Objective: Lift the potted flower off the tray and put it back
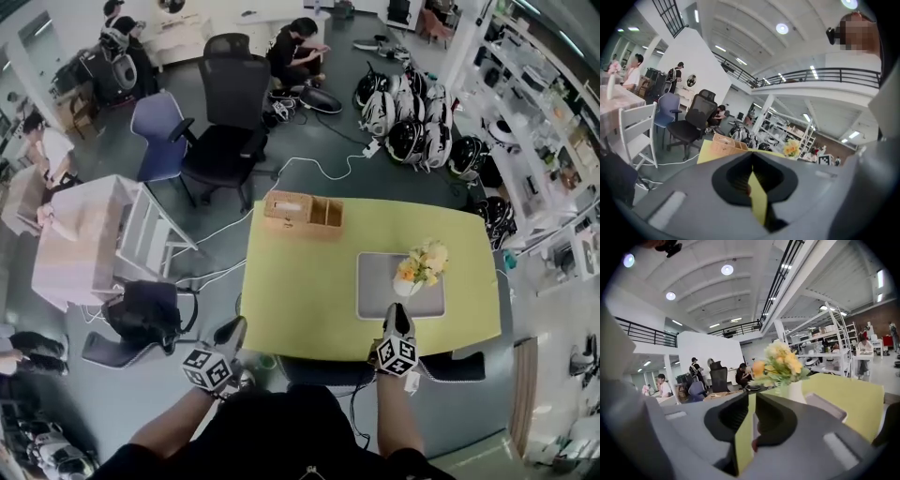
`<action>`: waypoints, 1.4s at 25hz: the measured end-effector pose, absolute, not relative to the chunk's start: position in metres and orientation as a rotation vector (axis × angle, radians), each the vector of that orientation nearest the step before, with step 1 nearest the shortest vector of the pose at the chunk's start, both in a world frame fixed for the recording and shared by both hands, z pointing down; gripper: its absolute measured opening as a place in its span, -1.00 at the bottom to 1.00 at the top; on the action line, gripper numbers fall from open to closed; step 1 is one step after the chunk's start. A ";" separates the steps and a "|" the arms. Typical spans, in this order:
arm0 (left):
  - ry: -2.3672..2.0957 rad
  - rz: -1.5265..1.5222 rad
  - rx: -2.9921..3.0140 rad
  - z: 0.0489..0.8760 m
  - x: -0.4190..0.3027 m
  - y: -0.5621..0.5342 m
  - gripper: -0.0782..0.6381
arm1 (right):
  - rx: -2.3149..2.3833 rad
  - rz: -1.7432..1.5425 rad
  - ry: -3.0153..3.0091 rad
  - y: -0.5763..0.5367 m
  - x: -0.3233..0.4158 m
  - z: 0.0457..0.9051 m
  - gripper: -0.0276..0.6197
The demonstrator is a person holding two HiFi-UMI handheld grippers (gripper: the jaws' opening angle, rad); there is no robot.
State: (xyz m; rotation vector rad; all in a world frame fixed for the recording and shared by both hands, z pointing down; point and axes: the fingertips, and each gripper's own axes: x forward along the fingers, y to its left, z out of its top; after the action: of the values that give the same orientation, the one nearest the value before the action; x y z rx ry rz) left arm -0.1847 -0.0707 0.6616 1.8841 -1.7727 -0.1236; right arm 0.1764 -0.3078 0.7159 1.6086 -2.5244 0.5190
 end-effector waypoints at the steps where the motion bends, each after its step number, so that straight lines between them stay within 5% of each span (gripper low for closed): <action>1: -1.774 -0.131 1.892 0.658 -0.192 -0.064 -0.76 | 1.591 0.527 -2.553 -0.297 0.160 0.704 -0.80; 14: -1.770 -0.145 2.035 0.611 -0.264 0.024 -0.76 | 1.338 0.545 -2.760 -0.143 -0.007 0.597 -0.90; 35: -1.601 -0.150 2.225 0.600 -0.297 0.102 -0.76 | 1.330 0.384 -2.792 0.014 -0.088 0.553 -0.90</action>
State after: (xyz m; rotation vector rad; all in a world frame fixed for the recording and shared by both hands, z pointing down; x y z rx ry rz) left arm -0.2974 0.1022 0.6002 2.2245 -1.6014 -0.1496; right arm -0.0882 0.0142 0.5533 1.3305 -2.7918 0.3837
